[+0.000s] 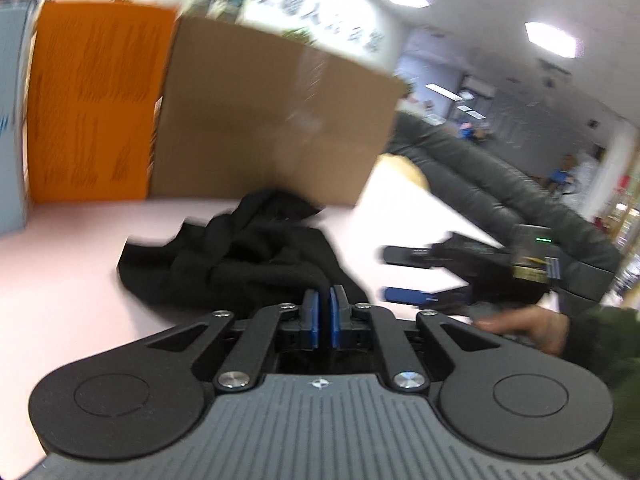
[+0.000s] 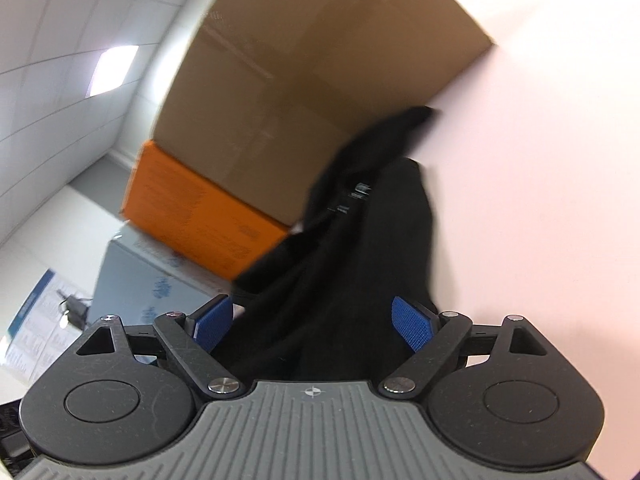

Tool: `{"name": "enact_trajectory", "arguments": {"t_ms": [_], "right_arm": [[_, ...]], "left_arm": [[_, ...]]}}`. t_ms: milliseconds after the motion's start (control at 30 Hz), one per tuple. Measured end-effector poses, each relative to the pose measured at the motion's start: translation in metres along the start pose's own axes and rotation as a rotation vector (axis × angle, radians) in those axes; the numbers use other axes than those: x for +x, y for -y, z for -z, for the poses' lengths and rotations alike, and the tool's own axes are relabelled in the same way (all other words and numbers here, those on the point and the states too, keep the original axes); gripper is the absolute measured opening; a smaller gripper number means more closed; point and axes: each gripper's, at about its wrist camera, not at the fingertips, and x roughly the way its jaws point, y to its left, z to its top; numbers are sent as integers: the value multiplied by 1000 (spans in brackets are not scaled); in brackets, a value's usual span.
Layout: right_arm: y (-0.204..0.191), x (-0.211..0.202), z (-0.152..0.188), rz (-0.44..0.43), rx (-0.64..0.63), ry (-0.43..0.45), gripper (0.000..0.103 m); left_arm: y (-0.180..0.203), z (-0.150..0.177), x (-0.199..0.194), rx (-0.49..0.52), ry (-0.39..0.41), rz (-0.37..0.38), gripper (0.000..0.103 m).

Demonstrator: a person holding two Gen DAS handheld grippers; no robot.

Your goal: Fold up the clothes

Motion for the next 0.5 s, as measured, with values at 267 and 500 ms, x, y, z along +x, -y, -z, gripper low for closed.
{"name": "enact_trajectory", "arguments": {"t_ms": [267, 500], "right_arm": [[-43, 5, -1, -83, -86, -93, 91], [-49, 3, 9, -86, -74, -118, 93]], "left_arm": [[11, -14, -61, 92, 78, 86, 2], [-49, 1, -19, -125, 24, -187, 89]]}}
